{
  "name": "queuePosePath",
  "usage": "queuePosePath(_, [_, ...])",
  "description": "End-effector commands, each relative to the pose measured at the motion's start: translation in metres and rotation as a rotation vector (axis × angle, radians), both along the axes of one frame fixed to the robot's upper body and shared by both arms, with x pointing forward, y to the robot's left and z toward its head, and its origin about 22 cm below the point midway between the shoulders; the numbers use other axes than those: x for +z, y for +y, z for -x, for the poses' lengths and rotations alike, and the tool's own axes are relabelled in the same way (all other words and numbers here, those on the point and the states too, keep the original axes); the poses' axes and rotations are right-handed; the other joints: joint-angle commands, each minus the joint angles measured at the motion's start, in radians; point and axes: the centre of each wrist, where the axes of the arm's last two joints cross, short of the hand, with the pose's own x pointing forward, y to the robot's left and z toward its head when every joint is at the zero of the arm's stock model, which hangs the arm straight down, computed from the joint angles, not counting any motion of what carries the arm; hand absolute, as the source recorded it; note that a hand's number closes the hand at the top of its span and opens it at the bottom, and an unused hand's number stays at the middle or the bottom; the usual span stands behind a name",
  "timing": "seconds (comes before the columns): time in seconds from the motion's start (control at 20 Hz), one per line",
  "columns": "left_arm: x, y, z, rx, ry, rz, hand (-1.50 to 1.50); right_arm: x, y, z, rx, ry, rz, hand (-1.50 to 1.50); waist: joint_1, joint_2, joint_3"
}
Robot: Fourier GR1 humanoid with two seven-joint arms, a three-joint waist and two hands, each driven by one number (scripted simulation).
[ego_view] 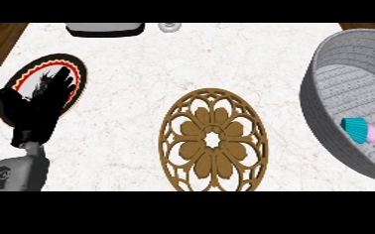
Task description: Pick the cupcake from the placemat and place it in the basket
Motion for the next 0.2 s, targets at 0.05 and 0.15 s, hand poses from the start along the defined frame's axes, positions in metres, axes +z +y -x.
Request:
queuePosePath(0.05, [0.006,0.008,-0.002,0.02,0.0,-0.007,0.0,-0.004,-0.05,0.064,0.088,0.023,-0.027,-1.5,-0.004,0.001,0.001])
queuePosePath(0.15, [-0.009,0.008,-0.001,-0.011,0.007,0.008,0.0,-0.002,-0.062,0.077,0.1,0.048,0.001,-1.5,0.002,0.003,0.0])
